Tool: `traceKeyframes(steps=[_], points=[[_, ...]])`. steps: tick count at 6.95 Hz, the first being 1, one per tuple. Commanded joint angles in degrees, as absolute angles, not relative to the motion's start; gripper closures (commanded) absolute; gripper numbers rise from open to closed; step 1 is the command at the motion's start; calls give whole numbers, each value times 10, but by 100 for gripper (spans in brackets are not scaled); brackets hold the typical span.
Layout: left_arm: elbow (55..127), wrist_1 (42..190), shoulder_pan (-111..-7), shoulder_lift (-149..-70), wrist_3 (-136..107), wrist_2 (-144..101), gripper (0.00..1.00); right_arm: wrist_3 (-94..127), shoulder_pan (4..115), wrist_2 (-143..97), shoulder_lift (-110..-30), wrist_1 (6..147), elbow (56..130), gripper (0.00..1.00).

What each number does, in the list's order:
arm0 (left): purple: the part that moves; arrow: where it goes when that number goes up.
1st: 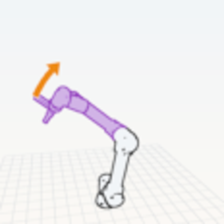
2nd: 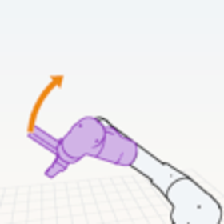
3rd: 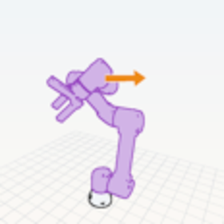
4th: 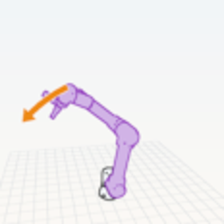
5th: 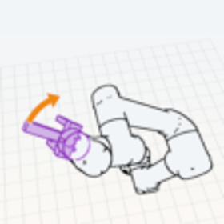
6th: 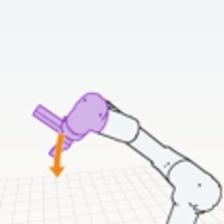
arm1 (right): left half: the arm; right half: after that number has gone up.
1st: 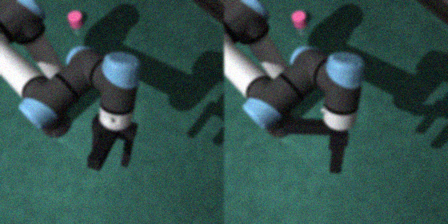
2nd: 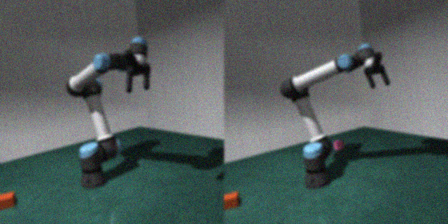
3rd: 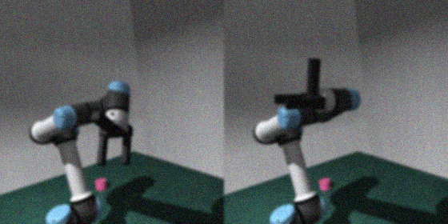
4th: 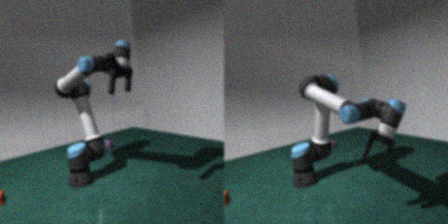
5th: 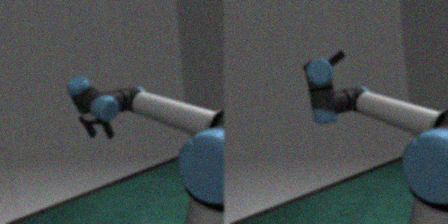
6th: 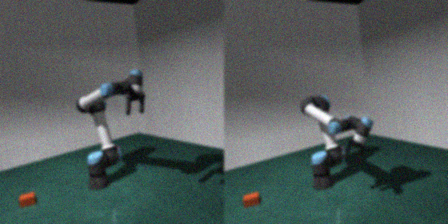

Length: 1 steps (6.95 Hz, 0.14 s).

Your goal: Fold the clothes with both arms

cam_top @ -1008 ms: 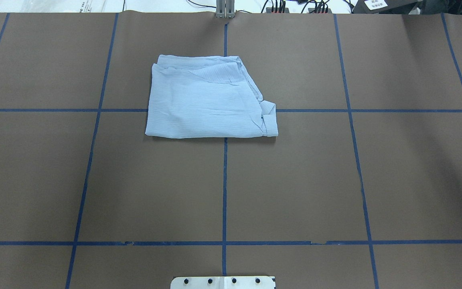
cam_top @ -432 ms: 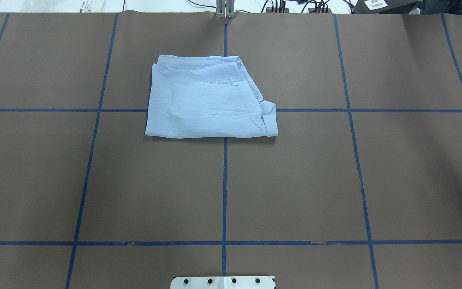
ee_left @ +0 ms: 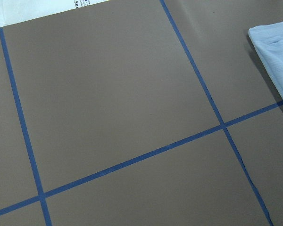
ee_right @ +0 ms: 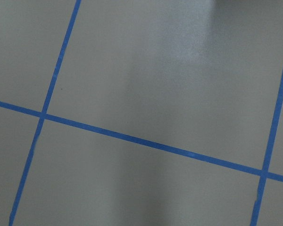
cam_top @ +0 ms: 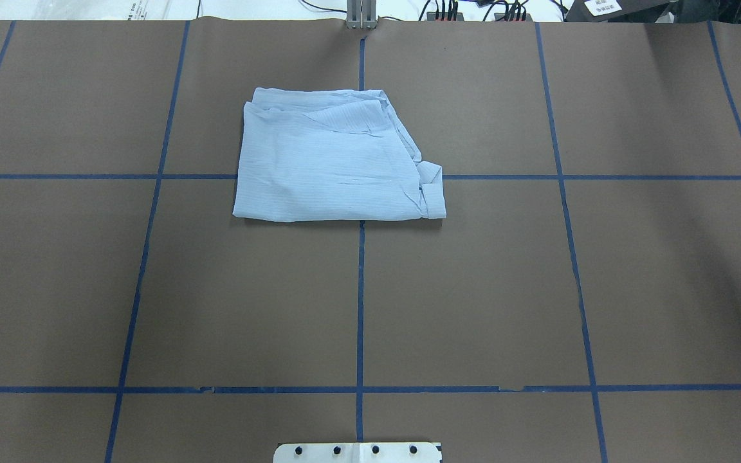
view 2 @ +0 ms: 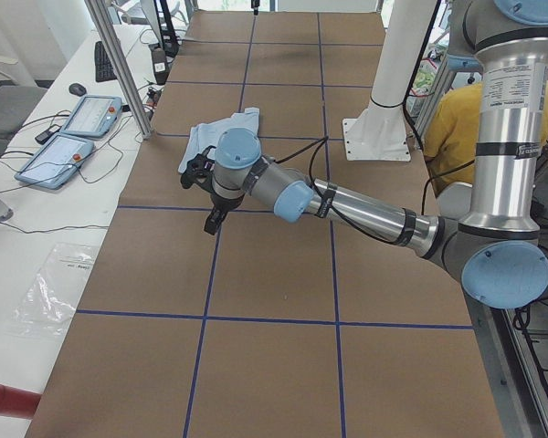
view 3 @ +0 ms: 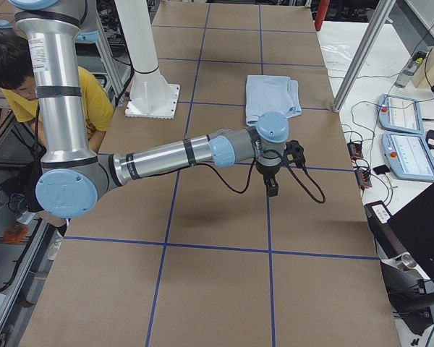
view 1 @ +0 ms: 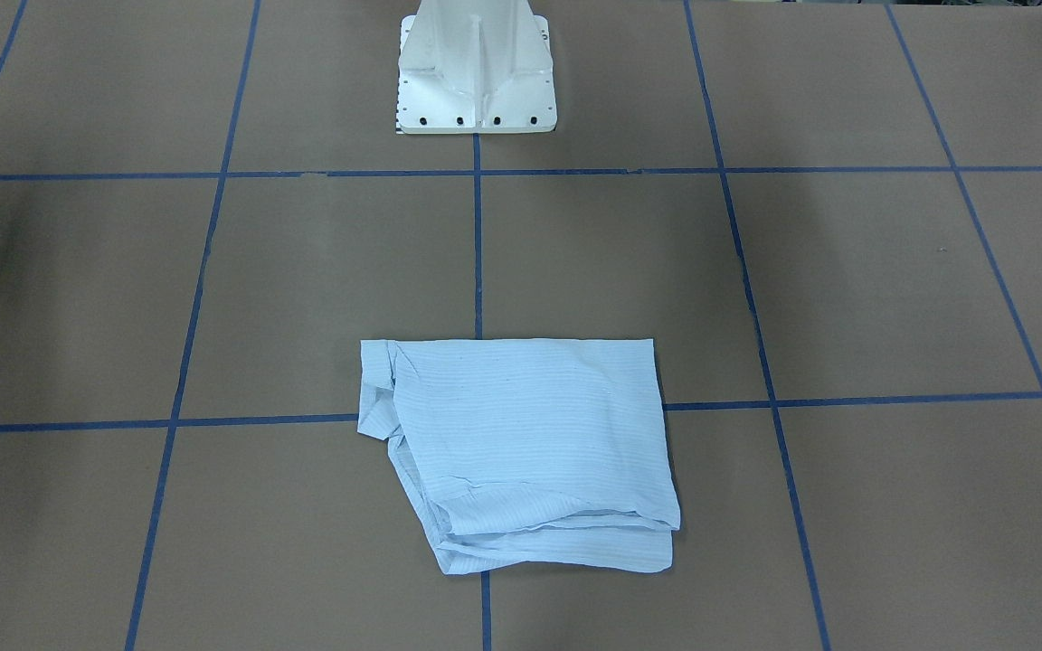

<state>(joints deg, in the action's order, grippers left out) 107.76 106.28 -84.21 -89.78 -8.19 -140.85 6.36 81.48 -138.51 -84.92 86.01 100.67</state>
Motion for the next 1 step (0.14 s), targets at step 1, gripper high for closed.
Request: traceKeyframes(steps=[1], points=[[1078, 1063, -842, -898, -82, -1409, 0, 63, 815, -1385, -849, 852, 1006, 0]])
